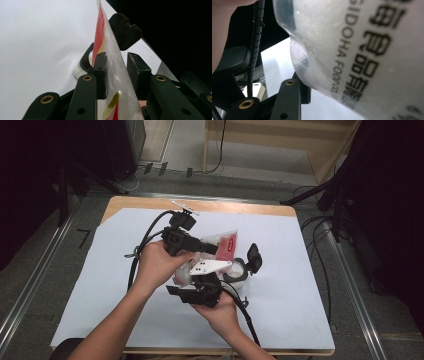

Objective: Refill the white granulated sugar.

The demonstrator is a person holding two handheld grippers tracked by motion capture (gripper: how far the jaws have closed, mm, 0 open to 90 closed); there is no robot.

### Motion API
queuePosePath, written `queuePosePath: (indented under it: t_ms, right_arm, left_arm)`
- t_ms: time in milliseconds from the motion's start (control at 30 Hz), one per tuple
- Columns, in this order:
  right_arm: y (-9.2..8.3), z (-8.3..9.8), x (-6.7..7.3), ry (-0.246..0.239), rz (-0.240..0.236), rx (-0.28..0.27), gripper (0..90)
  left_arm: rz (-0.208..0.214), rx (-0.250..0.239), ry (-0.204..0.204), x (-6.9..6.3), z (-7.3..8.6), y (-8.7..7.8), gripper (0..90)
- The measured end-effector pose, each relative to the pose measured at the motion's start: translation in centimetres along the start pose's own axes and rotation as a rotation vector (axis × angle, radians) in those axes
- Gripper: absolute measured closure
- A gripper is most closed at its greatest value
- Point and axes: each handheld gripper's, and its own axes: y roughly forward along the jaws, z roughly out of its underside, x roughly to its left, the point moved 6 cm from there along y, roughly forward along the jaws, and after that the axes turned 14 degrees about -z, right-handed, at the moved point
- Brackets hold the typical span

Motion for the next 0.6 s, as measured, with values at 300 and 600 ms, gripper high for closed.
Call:
queuePosePath:
  t_ms: [300, 600]
  right_arm:
    - [-0.06, -0.18, 0.17, 0.009, -0.008, -0.008, 63.4]
    - [-0.07, -0.22, 0.19, 0.013, -0.004, -0.004, 63.5]
  left_arm:
    - [0.000, -0.005, -0.008, 0.09, -0.03, 0.03, 70.1]
    - [0.009, -0.003, -0.020, 0.47, -0.05, 0.14, 70.0]
